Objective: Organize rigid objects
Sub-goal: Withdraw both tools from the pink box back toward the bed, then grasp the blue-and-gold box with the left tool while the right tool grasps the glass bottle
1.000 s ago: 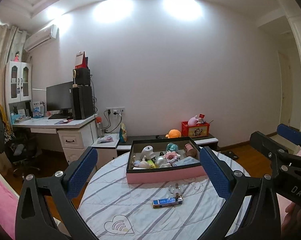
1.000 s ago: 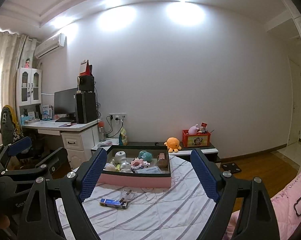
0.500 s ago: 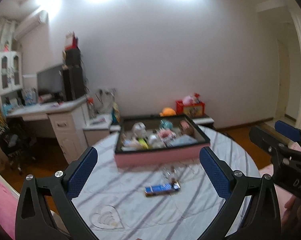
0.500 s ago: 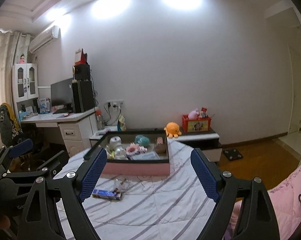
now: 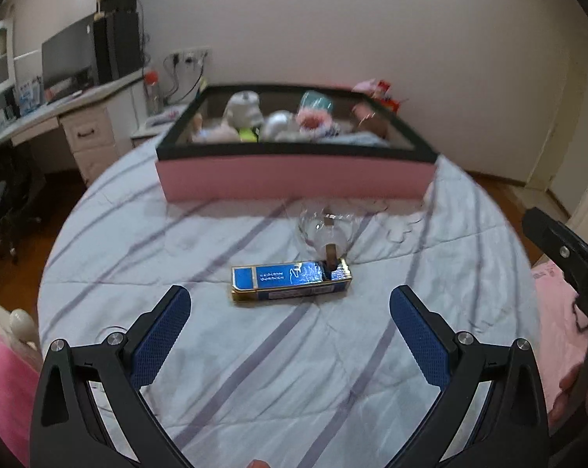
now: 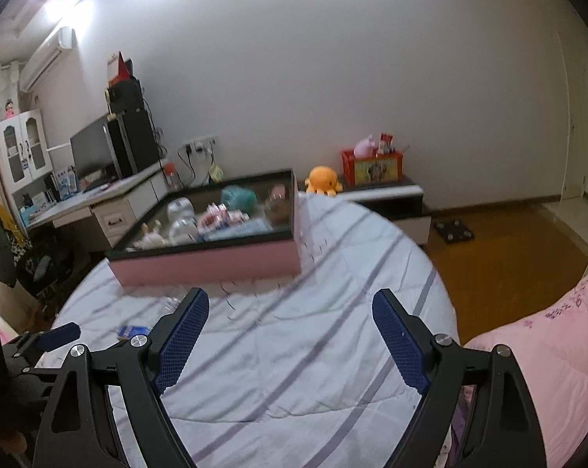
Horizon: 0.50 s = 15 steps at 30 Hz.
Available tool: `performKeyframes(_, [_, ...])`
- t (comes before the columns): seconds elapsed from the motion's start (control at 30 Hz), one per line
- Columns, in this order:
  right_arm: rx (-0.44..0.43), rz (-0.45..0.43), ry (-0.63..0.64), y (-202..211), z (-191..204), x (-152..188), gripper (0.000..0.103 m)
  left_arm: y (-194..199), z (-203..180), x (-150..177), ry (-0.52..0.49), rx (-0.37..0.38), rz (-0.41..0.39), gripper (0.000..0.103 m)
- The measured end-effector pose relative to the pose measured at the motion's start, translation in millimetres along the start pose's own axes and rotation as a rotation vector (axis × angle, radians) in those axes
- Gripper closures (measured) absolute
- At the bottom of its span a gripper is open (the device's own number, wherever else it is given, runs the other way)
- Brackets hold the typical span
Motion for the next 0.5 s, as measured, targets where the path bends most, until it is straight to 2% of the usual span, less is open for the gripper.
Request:
performKeyframes(0.2, [-0.013,0.043,-0.016,-17.6,-12.2,1.3,0.016,-31.2,-12.9,-13.2,-0.015,-0.096,0.045,0.000])
performKeyframes(0.3, [-0.020,0.057,-0.019,-22.5,-14.1,-0.3,0.016,-52.2,-7.7,-16.4,0.011,-0.106,0.136,0.000])
performKeyframes(0.4, [-0.025,0.071,-0.011,-25.8,-12.3,-1.2,0.016,-49.1,6.7,-16.1,0.055,-0.114,0.136,0.000])
performKeyframes(0.5, [-0.031,0.087,0.001,-29.7,-6.8,-0.6,0.016,-44.0,25.6,-12.5,0.063,-0.174,0.137,0.000])
Point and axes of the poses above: each gripper's, at about its wrist camera, not at the fingertips, and y roughly against the way its jaws point, z to its left, x to its underside, the point moved 3 cm from there along -y, roughly the way its jaws point, and after that the axes turned 8 degrees about z, right-handed, at the moved point
